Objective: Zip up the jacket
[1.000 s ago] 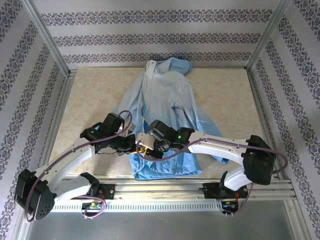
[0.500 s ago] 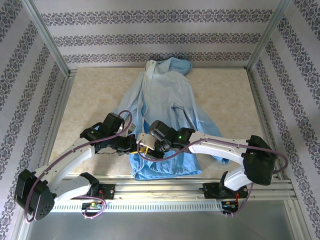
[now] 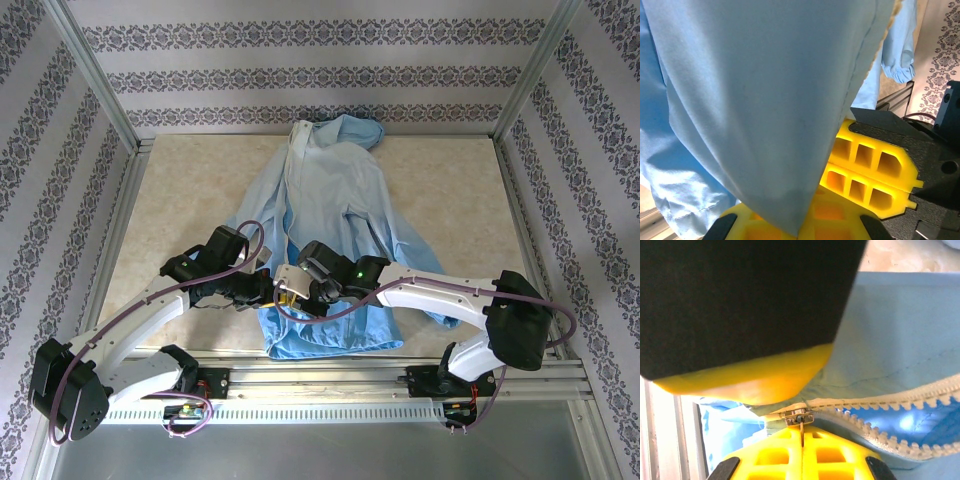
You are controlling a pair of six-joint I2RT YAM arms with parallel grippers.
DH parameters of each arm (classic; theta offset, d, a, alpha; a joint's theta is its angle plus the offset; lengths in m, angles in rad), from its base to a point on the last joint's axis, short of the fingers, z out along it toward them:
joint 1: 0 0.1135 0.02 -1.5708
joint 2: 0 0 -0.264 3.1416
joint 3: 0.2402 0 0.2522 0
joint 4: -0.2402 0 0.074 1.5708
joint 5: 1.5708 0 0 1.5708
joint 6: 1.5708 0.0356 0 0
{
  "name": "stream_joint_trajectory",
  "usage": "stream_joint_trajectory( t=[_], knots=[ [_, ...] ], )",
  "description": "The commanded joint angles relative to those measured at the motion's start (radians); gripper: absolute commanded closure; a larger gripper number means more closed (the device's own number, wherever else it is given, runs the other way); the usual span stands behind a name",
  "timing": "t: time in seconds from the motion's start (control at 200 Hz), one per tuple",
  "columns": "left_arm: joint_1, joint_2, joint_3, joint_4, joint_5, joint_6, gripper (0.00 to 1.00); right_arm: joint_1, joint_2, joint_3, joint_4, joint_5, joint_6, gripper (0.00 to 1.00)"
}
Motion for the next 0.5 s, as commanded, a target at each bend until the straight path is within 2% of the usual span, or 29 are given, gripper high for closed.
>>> stream_joint_trajectory(
  t=[0.0, 0.315, 0.495],
  knots=[
    [0.007, -0.029, -0.008, -0.041, 0.023, 0.027, 1.0, -0.008, 0.0, 0.026, -0.015, 0.067, -0.001, 1.0],
    [0.007, -0.034, 0.01, -0.137, 0.036, 0.086, 1.0, -0.032, -0.022, 0.044, -0.073, 0.11, -0.006, 1.0],
    [0.007, -0.033, 0.03, -0.152, 0.027, 0.108, 1.0, -0.041, -0.047, 0.042, -0.084, 0.076, -0.011, 1.0]
  ],
)
